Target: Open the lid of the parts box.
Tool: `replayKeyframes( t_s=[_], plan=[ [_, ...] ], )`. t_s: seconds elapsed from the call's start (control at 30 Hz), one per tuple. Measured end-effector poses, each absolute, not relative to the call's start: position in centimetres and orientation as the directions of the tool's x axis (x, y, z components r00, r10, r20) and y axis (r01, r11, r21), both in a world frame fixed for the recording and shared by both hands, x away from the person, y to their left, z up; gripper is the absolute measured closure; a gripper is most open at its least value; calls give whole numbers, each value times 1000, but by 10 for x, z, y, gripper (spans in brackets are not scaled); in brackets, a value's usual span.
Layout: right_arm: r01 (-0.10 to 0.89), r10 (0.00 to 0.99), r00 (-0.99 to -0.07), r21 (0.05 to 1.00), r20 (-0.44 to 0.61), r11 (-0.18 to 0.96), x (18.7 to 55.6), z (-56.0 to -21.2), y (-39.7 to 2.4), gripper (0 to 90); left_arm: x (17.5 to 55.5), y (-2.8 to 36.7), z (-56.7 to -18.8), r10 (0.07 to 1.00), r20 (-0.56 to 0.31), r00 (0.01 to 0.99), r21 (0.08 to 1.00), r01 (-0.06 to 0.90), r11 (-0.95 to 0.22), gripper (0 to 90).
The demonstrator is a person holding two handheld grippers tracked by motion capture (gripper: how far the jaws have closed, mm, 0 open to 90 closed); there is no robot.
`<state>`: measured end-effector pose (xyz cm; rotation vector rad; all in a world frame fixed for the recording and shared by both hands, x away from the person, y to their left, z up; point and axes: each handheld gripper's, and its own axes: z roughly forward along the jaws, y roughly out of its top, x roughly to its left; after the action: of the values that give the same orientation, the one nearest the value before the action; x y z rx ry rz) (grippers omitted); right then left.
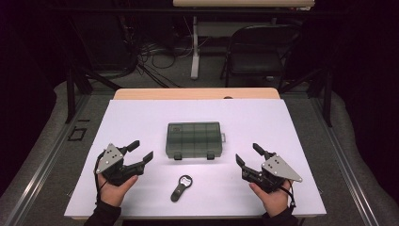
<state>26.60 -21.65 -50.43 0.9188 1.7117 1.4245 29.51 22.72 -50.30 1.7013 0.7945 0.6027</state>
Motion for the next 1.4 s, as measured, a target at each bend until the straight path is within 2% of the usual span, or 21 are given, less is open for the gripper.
replayKeyframes(
  t_s=[0.53, 0.6, 0.8, 0.83, 0.93, 0.97, 1.03, 1.07, 1.1, 1.13, 1.17, 1.2, 1.4],
  plan=[
    [124, 873, -480, 979, -83, 161, 271, -504, -211, 315, 294, 225, -502, 769, -31, 638, 956, 244, -164, 328],
    [142, 868, -491, 977, -68, 157, 272, -502, -211, 343, 294, 223, -500, 775, -40, 631, 947, 272, -172, 331],
    [184, 860, -503, 962, -86, 204, 278, -499, -203, 339, 300, 218, -495, 778, -44, 626, 921, 327, -212, 330],
    [207, 857, -510, 957, -73, 204, 281, -498, -200, 302, 302, 217, -492, 780, -55, 623, 916, 343, -210, 330],
    [235, 852, -520, 947, -67, 218, 285, -495, -197, 273, 307, 214, -489, 788, -61, 613, 904, 369, -217, 330],
    [248, 840, -539, 940, -66, 233, 291, -491, -195, 225, 309, 213, -488, 791, -60, 610, 897, 380, -225, 347],
    [247, 840, -537, 939, -73, 240, 293, -489, -194, 227, 312, 211, -486, 800, -45, 598, 887, 393, -244, 358],
    [251, 838, -540, 934, -81, 252, 295, -486, -193, 243, 314, 210, -485, 799, -38, 600, 883, 394, -254, 360],
    [269, 836, -543, 925, -84, 267, 300, -482, -192, 331, 318, 208, -484, 802, -29, 596, 874, 405, -269, 379],
    [269, 836, -543, 925, -84, 267, 300, -482, -192, 331, 318, 208, -484, 802, -29, 596, 874, 405, -269, 389],
    [265, 828, -552, 921, -97, 285, 305, -480, -192, 422, 321, 207, -483, 804, -27, 594, 867, 414, -277, 402],
    [269, 824, -556, 916, -106, 299, 308, -479, -192, 468, 325, 205, -480, 807, -38, 589, 861, 430, -273, 422],
    [287, 813, -572, 902, -109, 323, 325, -481, -189, 579, 339, 197, -479, 811, -40, 584, 840, 459, -289, 514]
  ],
)
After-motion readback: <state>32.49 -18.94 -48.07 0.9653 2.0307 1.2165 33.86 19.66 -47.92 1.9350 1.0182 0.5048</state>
